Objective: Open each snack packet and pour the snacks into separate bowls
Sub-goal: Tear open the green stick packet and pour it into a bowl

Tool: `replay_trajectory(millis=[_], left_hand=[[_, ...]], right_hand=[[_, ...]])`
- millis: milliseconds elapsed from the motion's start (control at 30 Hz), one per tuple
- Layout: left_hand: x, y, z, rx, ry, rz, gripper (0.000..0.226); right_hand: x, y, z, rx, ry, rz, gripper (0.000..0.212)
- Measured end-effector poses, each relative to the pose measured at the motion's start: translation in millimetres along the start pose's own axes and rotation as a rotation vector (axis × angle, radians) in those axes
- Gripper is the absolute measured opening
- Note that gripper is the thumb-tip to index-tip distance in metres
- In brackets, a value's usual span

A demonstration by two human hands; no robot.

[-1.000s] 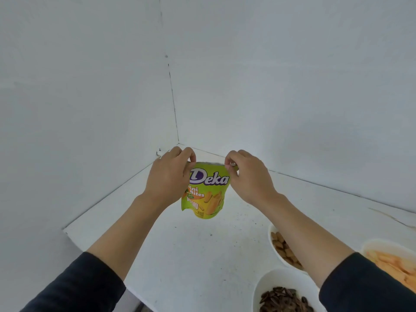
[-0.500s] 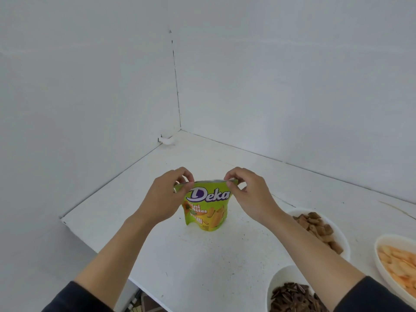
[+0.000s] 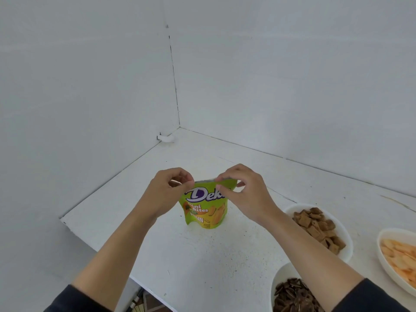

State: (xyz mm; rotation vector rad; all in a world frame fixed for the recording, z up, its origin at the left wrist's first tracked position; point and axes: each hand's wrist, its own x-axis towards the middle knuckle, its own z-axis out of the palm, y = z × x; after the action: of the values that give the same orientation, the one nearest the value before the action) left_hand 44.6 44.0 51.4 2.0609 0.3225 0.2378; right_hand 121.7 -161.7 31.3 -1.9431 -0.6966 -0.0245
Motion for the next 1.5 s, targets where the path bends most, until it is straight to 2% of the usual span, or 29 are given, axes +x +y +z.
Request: replay_trajectory(millis=[367, 533, 767, 1033, 1333, 1433, 1500], left_hand=[[4, 9, 9, 0.032, -0.052, -0.035, 0.014], [5, 9, 17, 0.016, -0.021, -0.038, 0.013], [9, 17, 15, 0.107, -0.035, -0.027, 0.016], [8, 13, 21, 0.200, 0.030, 0.017, 0.017], [18, 18, 14, 0.236, -0.068, -0.026, 0.020], [16, 18, 13, 0.195, -0.077, -0.011, 0.021], [15, 19, 8, 0.162, -0.102, 0.017, 0.018]], right_hand=[[0, -5, 1, -0.172, -0.079, -0.085, 0.016], [3, -6, 5, -0.143, -0.072, -0.076, 0.014], [11, -11, 21, -0.190, -0.124, -0.086, 0.007], [17, -10, 25, -0.195, -0.158, -0.070, 0.006], [22, -8, 20, -0.361, -0.236, -0.204, 0.006], [22, -6, 19, -0.332, -0.217, -0.179, 0.005], [18, -8, 20, -0.224, -0.158, -0.097, 0.008]])
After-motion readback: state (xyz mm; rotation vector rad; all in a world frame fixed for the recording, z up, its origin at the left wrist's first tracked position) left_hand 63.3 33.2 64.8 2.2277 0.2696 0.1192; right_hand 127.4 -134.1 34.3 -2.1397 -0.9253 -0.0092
